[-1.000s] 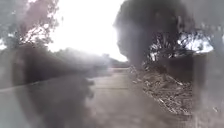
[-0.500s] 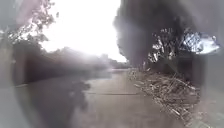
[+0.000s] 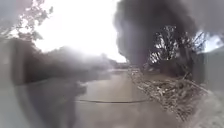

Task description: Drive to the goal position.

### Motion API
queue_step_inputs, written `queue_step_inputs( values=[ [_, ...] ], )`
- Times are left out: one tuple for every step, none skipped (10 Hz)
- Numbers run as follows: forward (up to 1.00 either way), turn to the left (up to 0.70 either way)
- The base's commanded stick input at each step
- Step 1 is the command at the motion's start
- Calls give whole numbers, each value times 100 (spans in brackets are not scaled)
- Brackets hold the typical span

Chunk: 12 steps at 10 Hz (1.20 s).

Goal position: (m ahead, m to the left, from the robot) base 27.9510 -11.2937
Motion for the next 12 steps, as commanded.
queue_step_inputs(
  values=[
    [100,0],
    [100,0],
    [100,0],
    [100,0],
    [100,0],
    [100,0],
    [100,0],
    [100,0],
    [100,2],
    [100,13],
    [100,23],
    [100,27]
  ],
)
